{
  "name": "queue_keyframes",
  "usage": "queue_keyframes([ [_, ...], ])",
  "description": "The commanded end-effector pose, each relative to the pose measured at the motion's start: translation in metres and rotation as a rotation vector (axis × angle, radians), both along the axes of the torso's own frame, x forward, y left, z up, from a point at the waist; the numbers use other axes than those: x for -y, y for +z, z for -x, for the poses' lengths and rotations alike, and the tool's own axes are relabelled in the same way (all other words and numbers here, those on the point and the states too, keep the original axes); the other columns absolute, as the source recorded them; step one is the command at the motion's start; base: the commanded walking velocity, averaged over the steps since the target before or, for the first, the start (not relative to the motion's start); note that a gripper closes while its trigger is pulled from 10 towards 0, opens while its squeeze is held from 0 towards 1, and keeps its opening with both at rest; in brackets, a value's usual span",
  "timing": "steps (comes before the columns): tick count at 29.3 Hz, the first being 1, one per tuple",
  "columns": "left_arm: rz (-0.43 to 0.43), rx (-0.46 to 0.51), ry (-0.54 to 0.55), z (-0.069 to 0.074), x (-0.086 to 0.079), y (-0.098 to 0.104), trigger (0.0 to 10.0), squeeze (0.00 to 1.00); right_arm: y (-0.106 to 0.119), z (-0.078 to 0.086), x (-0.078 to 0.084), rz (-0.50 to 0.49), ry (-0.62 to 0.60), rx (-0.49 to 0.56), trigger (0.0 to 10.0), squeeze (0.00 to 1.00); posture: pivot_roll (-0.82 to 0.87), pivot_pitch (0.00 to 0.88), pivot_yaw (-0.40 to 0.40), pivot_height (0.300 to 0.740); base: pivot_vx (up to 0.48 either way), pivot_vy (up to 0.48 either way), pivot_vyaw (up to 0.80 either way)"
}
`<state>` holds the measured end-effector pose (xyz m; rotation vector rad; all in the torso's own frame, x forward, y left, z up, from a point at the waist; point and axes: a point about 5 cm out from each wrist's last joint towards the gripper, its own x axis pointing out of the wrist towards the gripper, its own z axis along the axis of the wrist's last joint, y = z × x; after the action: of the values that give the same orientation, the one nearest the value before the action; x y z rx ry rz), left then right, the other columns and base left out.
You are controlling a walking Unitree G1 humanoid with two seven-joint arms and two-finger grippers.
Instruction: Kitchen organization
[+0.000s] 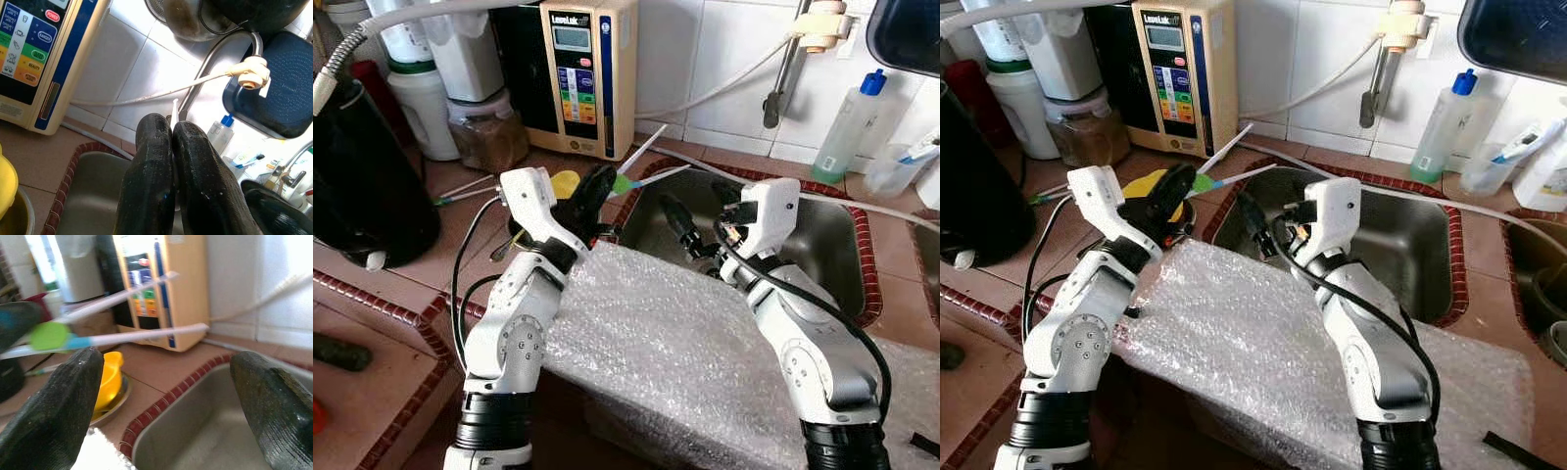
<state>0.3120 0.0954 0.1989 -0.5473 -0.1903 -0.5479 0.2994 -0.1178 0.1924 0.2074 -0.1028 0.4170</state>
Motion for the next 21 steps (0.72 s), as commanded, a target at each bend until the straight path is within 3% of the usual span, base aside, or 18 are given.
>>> queue_keyframes([
  [1, -0.003, 0.015, -0.022, 0.0001, 0.0012, 0.0029, 0.0, 0.00, 0.0028, -0.0043, 0.0031, -0.010, -0.036, 0.003, 10.0, 0.00, -0.03, 0.000, 0.037, 0.740, 0.000, 0.000, 0.00],
  [10, -0.006, 0.002, -0.056, 0.0070, 0.0099, -0.0019, 0.0, 0.00, 0.0010, -0.0081, 0.0124, -0.023, -0.096, -0.015, 10.0, 0.00, -0.03, 0.000, 0.037, 0.740, 0.000, 0.000, 0.00],
  [21, -0.006, 0.002, -0.056, 0.0070, 0.0099, -0.0019, 0.0, 0.00, 0.0010, -0.0081, 0.0124, -0.023, -0.096, -0.015, 10.0, 0.00, -0.03, 0.000, 0.037, 0.740, 0.000, 0.000, 0.00],
])
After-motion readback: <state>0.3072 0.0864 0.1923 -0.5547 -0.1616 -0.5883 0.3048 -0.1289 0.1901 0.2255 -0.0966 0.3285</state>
